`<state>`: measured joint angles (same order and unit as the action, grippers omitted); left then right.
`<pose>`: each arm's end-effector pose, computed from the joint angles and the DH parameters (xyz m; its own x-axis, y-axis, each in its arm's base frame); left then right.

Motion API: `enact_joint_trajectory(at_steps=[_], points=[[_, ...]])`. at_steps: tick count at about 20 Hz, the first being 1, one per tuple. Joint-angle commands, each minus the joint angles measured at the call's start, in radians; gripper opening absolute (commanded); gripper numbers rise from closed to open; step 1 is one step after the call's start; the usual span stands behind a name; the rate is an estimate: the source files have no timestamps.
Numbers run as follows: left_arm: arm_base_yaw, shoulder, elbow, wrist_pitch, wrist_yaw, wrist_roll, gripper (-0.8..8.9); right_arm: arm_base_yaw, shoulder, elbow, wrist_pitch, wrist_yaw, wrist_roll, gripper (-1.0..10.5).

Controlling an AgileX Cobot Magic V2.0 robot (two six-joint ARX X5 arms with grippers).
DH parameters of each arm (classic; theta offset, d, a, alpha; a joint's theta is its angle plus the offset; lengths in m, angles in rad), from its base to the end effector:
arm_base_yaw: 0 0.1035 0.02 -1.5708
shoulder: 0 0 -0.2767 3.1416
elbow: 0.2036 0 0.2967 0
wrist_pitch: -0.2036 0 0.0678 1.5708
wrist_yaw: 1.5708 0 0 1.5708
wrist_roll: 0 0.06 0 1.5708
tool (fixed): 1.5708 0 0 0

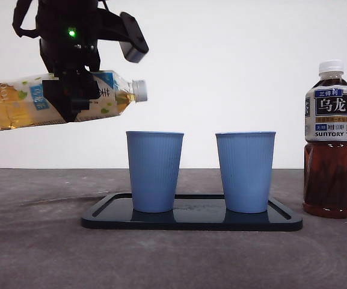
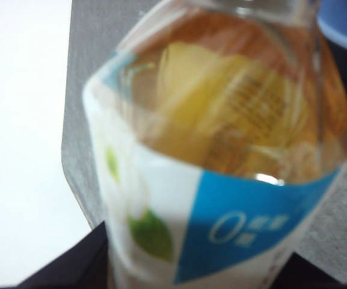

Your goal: Pour the drink into the cup

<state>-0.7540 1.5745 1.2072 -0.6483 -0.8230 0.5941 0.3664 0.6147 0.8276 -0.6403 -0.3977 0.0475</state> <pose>0.3006 -0.2219 0.2396 0.7632 0.2891 -0.5779 0.4991 0.3044 0.8114 0.1572 0.0852 0.3321 0.6446 0.6622 -0.3821 -0.6402 0.7407 0.2036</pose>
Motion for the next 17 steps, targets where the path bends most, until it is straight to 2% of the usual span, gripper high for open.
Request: enact_joint_trajectory(at_steps=[1, 4, 8, 12, 17], points=[[-0.019, 0.01, 0.036, 0.018, -0.055, 0.049, 1.13, 0.005, 0.004, 0.016, 0.019, -0.007, -0.014, 4.4], [-0.023, 0.01, 0.036, 0.021, -0.12, 0.072, 1.13, 0.005, 0.004, 0.016, 0.019, -0.008, -0.014, 4.4], [-0.026, 0.014, 0.036, 0.02, -0.129, 0.088, 1.13, 0.005, 0.004, 0.016, 0.019, -0.026, -0.014, 4.4], [-0.046, 0.048, 0.036, 0.076, -0.232, 0.212, 1.12, 0.005, 0.004, 0.016, 0.019, -0.033, -0.014, 4.4], [-0.076, 0.083, 0.037, 0.11, -0.254, 0.285, 0.86, 0.005, 0.004, 0.016, 0.018, -0.034, -0.013, 4.4]])
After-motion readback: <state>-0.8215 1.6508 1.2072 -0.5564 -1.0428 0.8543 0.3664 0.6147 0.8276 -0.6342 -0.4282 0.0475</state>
